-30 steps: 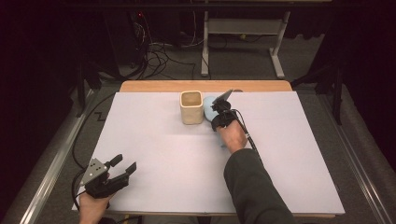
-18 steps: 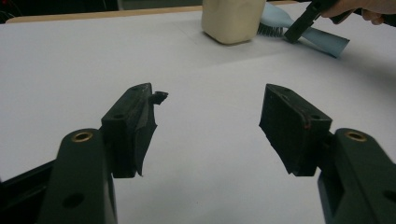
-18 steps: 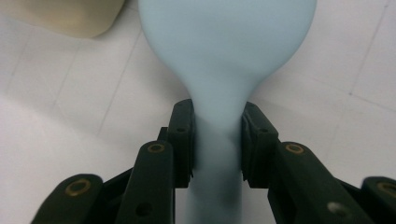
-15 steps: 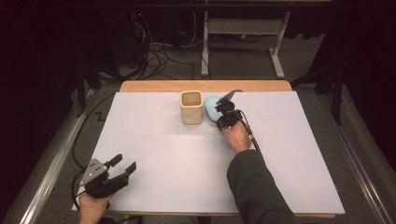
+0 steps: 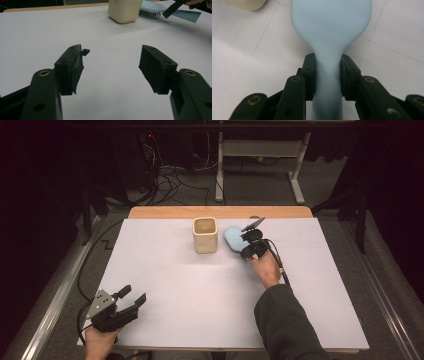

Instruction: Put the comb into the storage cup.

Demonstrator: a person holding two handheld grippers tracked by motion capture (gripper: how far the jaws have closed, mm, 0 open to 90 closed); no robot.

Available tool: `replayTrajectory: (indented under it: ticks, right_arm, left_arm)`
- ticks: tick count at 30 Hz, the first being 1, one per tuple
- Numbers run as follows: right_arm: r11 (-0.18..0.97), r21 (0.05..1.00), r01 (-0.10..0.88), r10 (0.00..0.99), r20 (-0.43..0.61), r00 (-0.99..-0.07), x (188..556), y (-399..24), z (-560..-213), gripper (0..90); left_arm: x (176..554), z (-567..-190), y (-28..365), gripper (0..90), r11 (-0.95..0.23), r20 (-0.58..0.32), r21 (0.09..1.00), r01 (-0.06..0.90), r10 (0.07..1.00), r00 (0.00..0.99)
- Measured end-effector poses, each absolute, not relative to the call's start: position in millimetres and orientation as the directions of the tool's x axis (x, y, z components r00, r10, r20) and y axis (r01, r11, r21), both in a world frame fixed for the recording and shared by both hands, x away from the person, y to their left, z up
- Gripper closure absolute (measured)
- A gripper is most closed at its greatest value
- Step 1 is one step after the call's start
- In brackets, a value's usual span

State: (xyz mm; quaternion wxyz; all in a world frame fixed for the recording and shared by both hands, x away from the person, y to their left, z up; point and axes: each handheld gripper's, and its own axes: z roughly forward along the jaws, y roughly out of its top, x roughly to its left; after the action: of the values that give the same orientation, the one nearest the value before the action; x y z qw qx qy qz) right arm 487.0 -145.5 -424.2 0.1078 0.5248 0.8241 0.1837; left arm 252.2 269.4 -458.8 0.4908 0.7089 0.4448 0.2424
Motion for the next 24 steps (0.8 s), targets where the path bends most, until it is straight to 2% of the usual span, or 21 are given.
replayTrajectory:
  ticks: [15,24]
  right_arm:
    - [0.389,0.514,0.764,0.873,0.059,-0.484,460.7,-171.1,-412.6,70.5]
    - [0.413,0.571,0.709,0.845,0.051,-0.533,429.9,-189.0,-399.5,70.4]
  left_arm:
    - [254.7,-458.7,263.7,36.0,-0.129,-0.092,0.909,0.397,0.865,0.493]
    - [256.1,-457.5,258.1,35.4,-0.131,-0.091,0.91,0.392,0.862,0.499]
